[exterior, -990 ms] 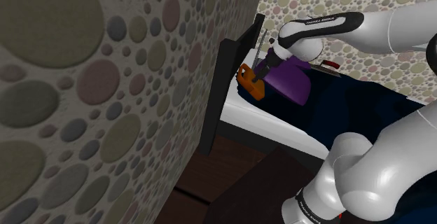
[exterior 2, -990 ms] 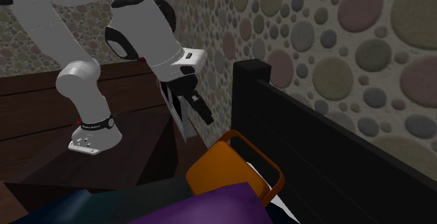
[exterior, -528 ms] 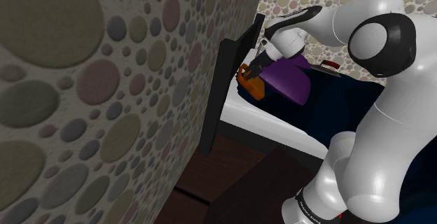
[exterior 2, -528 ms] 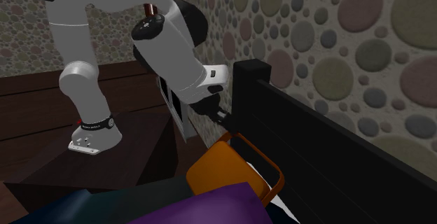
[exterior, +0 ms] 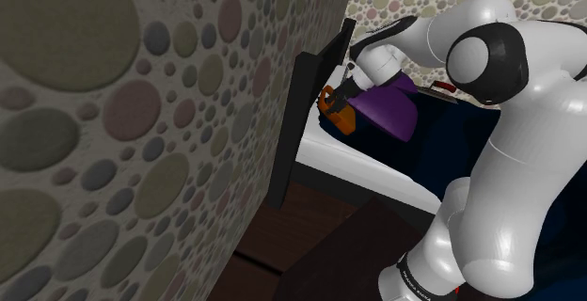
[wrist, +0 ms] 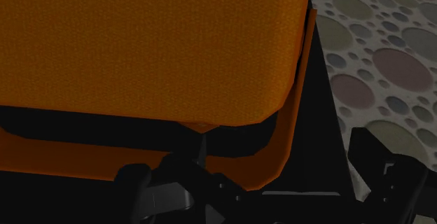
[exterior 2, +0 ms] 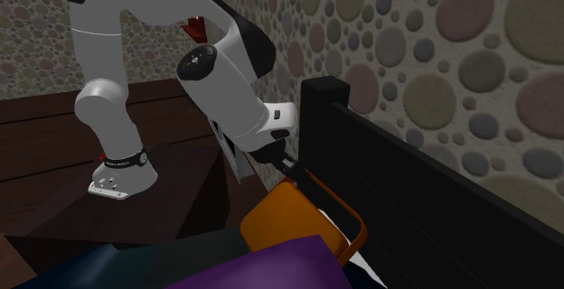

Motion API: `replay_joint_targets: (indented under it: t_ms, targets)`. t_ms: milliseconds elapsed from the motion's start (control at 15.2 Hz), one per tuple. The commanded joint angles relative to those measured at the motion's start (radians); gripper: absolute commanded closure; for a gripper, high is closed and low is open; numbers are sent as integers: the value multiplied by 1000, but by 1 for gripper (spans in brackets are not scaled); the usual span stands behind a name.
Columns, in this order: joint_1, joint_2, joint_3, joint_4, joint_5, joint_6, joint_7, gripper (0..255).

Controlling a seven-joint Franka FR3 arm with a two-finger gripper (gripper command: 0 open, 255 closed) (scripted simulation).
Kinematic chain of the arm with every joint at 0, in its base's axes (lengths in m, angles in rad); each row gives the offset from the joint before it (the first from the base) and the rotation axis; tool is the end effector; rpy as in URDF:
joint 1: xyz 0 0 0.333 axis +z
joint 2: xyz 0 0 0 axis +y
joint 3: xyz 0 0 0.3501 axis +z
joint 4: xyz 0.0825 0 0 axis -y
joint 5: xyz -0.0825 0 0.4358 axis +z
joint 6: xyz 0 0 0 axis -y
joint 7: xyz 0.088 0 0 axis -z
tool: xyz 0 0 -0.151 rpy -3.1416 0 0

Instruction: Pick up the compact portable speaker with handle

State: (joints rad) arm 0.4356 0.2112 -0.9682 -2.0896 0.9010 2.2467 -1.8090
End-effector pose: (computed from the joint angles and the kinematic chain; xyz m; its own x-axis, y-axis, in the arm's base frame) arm 0.5721 -0.2702 0.3393 0.6277 0.5850 0.5136 0.6559 -0.7528 0.0557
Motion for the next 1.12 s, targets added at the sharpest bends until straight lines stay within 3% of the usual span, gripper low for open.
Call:
replay_joint_targets:
  t_ms: [0, 594, 1056]
  targets:
    - [-1, 2, 2, -3, 5, 3, -4, 255]
    - [-1, 3, 2, -1, 5, 1, -3, 255]
    - [35, -73, -32, 24, -104, -23, 91, 255]
